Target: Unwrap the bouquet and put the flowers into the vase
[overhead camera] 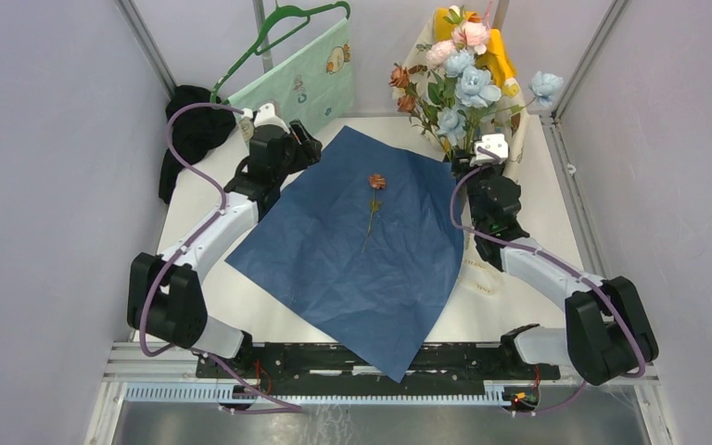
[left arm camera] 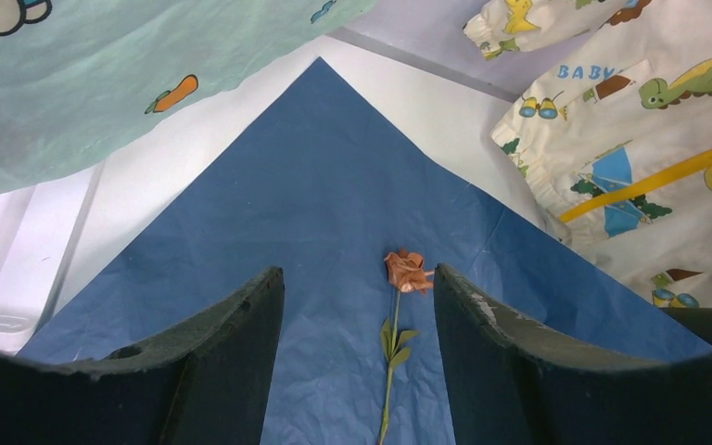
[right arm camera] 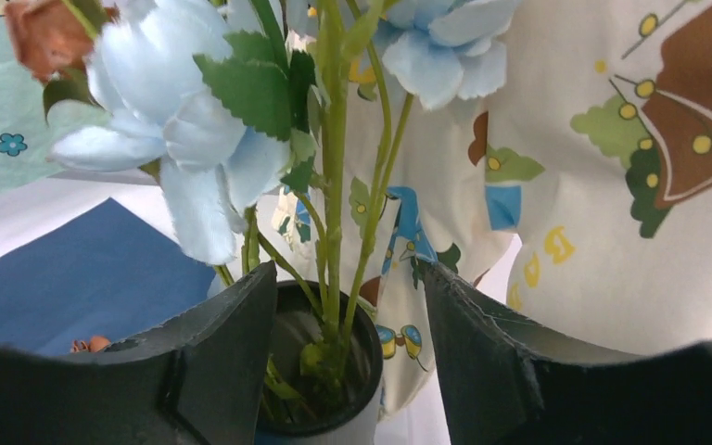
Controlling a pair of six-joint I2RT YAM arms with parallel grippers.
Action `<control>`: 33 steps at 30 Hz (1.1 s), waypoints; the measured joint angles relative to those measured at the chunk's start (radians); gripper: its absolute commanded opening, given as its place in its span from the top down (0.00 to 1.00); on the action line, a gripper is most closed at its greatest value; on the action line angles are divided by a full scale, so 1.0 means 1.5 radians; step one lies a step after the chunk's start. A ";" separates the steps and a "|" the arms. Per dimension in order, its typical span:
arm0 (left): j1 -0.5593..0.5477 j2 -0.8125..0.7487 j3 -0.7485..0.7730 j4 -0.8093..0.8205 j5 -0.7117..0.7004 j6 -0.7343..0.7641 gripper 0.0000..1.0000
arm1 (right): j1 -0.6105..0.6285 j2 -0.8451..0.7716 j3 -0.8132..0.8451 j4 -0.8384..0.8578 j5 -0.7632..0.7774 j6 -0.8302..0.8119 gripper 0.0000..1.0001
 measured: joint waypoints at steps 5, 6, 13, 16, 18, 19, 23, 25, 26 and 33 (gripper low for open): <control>0.000 0.008 0.000 0.001 0.011 0.000 0.34 | 0.000 -0.026 -0.015 -0.026 0.000 0.013 0.29; 0.000 0.011 0.000 0.001 0.015 0.000 0.34 | 0.000 -0.037 -0.019 -0.032 0.000 0.017 0.28; -0.004 0.060 0.016 0.004 0.052 0.000 0.34 | 0.000 -0.157 -0.057 -0.052 0.007 0.043 0.22; -0.012 0.094 0.040 0.000 0.067 0.000 0.35 | 0.000 -0.218 -0.068 -0.063 0.008 0.048 0.22; -0.023 0.125 0.069 -0.007 0.078 0.001 0.36 | 0.000 -0.257 -0.076 -0.066 0.005 0.057 0.22; -0.030 0.139 0.083 -0.009 0.082 0.001 0.36 | 0.000 -0.278 -0.081 -0.068 0.003 0.063 0.23; -0.066 0.198 0.142 -0.029 0.091 0.007 0.37 | 0.000 -0.352 -0.100 -0.083 -0.011 0.086 0.24; -0.087 0.237 0.179 -0.041 0.095 0.012 0.41 | 0.000 -0.377 -0.105 -0.092 -0.018 0.095 0.25; -0.097 0.256 0.195 -0.046 0.096 0.015 0.43 | 0.000 -0.387 -0.106 -0.097 -0.021 0.099 0.25; -0.147 0.390 0.280 -0.097 0.078 0.025 0.50 | 0.000 -0.407 -0.106 -0.115 -0.037 0.115 0.25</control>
